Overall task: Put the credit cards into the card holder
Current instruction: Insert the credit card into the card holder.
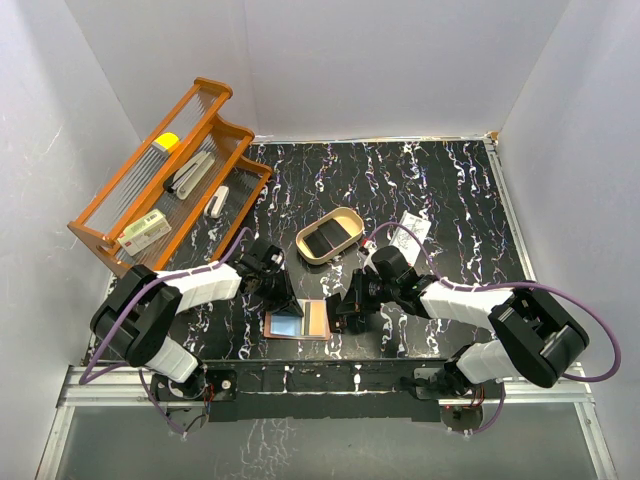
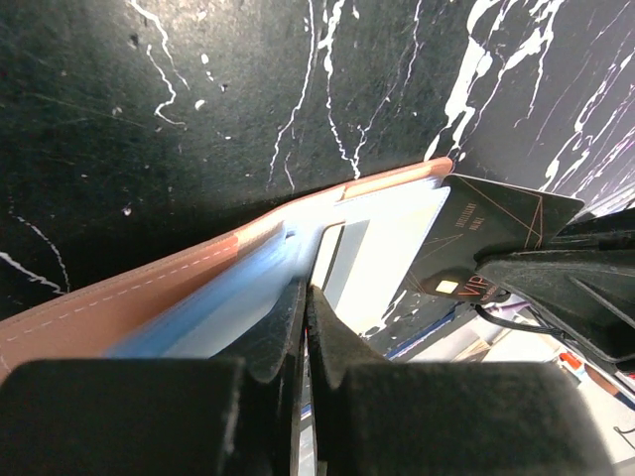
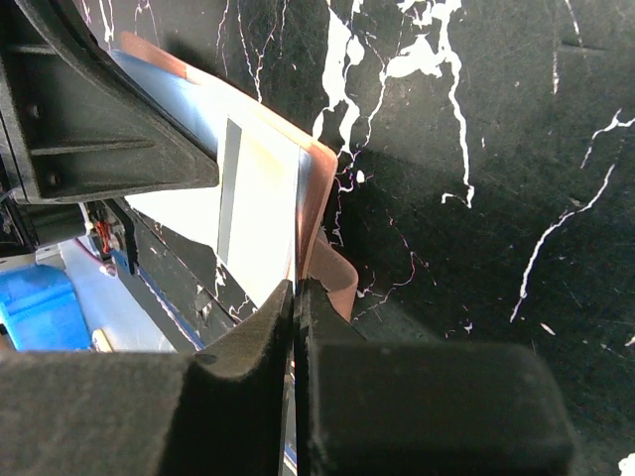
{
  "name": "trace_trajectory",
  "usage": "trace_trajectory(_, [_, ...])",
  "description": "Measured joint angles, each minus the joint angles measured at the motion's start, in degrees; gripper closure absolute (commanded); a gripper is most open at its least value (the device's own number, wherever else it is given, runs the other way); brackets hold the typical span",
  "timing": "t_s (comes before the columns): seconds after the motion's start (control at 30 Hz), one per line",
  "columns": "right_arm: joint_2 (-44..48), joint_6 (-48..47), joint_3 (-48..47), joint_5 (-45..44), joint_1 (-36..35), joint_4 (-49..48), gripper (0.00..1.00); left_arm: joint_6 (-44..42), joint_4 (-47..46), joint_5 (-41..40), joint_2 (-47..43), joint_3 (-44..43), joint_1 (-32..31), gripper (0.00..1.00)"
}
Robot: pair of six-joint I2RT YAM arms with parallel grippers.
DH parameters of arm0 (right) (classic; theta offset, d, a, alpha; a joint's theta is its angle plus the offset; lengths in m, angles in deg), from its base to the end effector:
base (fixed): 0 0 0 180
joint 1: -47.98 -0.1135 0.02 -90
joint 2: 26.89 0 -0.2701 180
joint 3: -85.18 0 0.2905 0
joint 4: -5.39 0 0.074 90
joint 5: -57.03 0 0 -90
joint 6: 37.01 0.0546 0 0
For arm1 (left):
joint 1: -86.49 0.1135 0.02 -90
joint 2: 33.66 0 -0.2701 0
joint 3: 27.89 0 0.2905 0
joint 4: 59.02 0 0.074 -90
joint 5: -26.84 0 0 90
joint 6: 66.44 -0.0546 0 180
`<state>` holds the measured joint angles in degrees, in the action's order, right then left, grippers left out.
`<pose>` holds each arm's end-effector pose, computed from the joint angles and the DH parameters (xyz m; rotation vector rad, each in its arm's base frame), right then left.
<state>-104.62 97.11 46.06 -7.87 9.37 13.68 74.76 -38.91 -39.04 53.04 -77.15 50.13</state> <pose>0.1996 0.1890 0.1060 -0.1045 2.6377 1.1256 0.2296 -0.1967 0.1021 -0.1920 2.8439 -1.0116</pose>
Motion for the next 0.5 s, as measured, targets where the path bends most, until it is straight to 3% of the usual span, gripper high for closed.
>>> trace_trajectory(0.3, [0.2,-1.5,-0.6,-2.1,0.0,1.7,1.00,3.5,-3.9,0.8,-0.2,1.8,-0.3,1.00])
trace_trajectory(0.5, [2.2,-3.6,-2.8,-6.0,0.0,6.2,1.00,3.3,-2.2,0.5,-1.0,1.4,-0.7,0.86])
